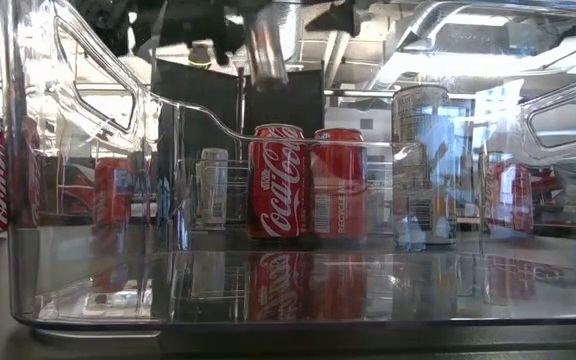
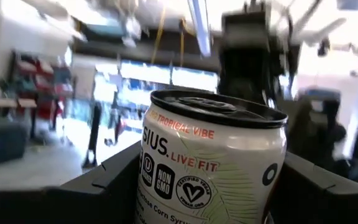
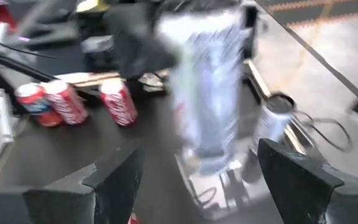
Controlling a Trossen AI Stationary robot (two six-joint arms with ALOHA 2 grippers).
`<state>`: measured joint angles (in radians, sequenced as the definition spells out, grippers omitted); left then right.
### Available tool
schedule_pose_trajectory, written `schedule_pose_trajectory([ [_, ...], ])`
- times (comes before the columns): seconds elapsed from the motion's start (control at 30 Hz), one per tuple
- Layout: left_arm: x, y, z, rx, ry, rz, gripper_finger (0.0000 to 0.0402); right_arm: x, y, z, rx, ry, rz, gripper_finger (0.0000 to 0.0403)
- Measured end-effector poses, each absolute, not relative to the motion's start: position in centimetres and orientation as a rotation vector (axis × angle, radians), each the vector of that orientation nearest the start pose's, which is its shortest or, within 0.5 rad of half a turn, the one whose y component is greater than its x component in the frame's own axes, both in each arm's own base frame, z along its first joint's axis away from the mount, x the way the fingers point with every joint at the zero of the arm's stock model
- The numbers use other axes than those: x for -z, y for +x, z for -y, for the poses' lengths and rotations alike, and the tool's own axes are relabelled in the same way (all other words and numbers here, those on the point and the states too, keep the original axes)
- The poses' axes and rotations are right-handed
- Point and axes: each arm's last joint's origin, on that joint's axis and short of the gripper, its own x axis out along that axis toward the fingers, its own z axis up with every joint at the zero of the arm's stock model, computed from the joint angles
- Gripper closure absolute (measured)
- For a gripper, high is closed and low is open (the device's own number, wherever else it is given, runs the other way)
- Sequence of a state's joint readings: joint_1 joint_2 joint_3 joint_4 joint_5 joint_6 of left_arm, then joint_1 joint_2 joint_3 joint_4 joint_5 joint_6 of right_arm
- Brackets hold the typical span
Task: Sort soda cans
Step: Put the bottom white soda can into the top left transparent bin
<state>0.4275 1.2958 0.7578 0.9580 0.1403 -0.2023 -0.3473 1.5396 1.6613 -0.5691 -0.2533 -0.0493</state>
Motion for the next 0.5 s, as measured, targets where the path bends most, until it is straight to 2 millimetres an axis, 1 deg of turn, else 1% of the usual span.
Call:
schedule_pose_trajectory([
  [0.13, -33.8, 24.1, -10.9, -0.274, -0.074, 0.496, 0.0139, -42.0, 32.2, 10.2, 0.034, 0.078, -0.362, 0.0074],
  [0.3, -34.2, 23.7, -10.9, -0.294, -0.111, 0.526, 0.0139, -42.9, 33.2, 9.6, 0.012, 0.006, -0.246, 0.0074],
  [0.33, -34.2, 23.7, -10.9, -0.292, -0.124, 0.529, 0.0139, -42.8, 33.3, 9.7, 0.017, 0.001, -0.249, 0.0073],
  [0.4, -34.4, 23.8, -11.0, -0.285, -0.153, 0.536, 0.0139, -42.1, 34.3, 10.1, 0.028, -0.004, -0.248, 0.007],
  [0.5, -35.0, 23.9, -10.9, -0.277, -0.162, 0.555, 0.0139, -41.2, 34.7, 10.3, 0.037, 0.005, -0.282, 0.006],
])
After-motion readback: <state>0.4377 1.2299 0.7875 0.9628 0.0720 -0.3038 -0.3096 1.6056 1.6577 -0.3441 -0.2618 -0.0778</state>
